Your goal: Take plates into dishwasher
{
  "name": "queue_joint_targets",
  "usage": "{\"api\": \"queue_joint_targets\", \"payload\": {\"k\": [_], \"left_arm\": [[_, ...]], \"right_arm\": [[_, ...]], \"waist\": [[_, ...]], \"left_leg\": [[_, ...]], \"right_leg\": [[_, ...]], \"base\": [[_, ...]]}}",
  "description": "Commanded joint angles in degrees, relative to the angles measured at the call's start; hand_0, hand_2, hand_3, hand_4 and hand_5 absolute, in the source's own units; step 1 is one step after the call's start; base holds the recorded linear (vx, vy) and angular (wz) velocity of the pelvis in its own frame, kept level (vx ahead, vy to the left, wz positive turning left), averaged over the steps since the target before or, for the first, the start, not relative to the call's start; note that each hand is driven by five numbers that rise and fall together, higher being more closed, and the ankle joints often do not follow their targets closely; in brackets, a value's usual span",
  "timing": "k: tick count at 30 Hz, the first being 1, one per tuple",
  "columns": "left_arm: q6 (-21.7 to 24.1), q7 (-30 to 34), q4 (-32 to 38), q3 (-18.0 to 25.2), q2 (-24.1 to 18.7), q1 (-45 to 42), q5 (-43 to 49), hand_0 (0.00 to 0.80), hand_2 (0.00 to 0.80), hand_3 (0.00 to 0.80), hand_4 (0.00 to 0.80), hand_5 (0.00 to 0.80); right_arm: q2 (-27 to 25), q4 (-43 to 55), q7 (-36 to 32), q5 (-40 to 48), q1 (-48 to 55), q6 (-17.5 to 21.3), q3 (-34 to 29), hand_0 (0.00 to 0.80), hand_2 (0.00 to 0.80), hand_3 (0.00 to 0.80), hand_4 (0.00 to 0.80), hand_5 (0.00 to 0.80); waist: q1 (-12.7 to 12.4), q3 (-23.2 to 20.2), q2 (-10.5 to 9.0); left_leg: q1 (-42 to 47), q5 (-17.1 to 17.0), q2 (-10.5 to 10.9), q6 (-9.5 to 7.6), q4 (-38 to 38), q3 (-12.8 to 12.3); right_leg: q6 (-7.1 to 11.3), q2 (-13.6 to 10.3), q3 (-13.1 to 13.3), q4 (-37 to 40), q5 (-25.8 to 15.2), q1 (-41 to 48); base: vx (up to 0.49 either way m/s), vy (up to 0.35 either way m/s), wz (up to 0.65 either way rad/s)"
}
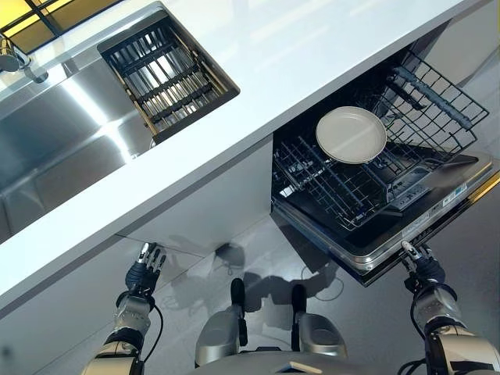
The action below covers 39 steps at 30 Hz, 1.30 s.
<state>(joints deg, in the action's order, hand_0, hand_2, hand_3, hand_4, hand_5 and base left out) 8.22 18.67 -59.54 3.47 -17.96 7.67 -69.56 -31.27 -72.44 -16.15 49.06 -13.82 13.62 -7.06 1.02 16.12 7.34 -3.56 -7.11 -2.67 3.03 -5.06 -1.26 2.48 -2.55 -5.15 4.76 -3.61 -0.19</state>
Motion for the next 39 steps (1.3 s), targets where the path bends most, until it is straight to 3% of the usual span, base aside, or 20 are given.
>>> {"api": "queue_joint_targets", "payload": {"k": [1, 7, 14, 25, 39], "left_arm": [[4.80, 2.29, 1.41, -0.40, -2.07, 6.96, -4.15, 0.000, 0.000, 0.000, 0.000, 0.000], [4.66, 1.81, 1.87, -1.48, -2.03, 5.55, -3.87, 0.000, 0.000, 0.000, 0.000, 0.000], [4.30, 0.64, 2.91, -2.61, -2.01, 5.32, -3.11, 0.000, 0.000, 0.000, 0.000, 0.000], [4.13, -0.54, 2.67, -3.16, -1.32, 4.57, -2.03, 0.000, 0.000, 0.000, 0.000, 0.000], [4.25, 0.20, 2.90, -3.59, -0.90, 2.55, -1.36, 0.000, 0.000, 0.000, 0.000, 0.000]], "right_arm": [[5.36, 7.96, -14.37, 1.16, -11.10, 2.21, 8.64, 0.000, 0.000, 0.000, 0.000, 0.000], [6.51, 18.24, -16.67, 3.61, -12.59, -0.02, 12.60, 0.000, 0.000, 0.000, 0.000, 0.000], [7.20, 27.21, -13.40, 5.02, -16.93, -1.62, 15.45, 0.000, 0.000, 0.000, 0.000, 0.000], [5.92, 23.26, -11.98, 8.27, -23.76, -2.73, 13.92, 0.000, 0.000, 0.000, 0.000, 0.000], [5.81, 22.03, -11.27, 9.24, -25.59, -2.62, 13.25, 0.000, 0.000, 0.000, 0.000, 0.000]], "waist": [[-2.61, -1.08, 0.10], [-2.90, -1.61, -0.86], [-3.65, -2.42, -1.91], [-6.35, -3.54, -1.64], [-7.68, -3.69, -1.42]], "left_leg": [[2.04, 5.41, 7.61, -4.34, 2.78, 0.97], [2.71, 5.40, 7.48, -4.44, 2.74, 1.10], [3.30, 5.52, 7.19, -4.40, 2.97, 1.36], [3.50, 5.67, 7.76, -4.48, 3.70, 3.35], [4.13, 5.43, 8.11, -4.87, 3.07, 4.02]], "right_leg": [[-0.16, -2.49, 1.98, -12.00, 5.54, -4.38], [-0.01, -2.52, 1.74, -11.83, 5.29, -3.79], [-0.06, -2.38, 1.22, -11.29, 5.17, -2.63], [-0.33, -3.13, -0.75, -10.72, 5.19, -1.21], [0.29, -3.72, -1.70, -9.94, 4.37, -0.58]], "base": [[0.000, 0.000, 0.00], [0.000, 0.000, 0.00], [0.047, -0.031, -0.06], [0.051, 0.002, -0.04], [0.013, 0.006, 0.00]]}}
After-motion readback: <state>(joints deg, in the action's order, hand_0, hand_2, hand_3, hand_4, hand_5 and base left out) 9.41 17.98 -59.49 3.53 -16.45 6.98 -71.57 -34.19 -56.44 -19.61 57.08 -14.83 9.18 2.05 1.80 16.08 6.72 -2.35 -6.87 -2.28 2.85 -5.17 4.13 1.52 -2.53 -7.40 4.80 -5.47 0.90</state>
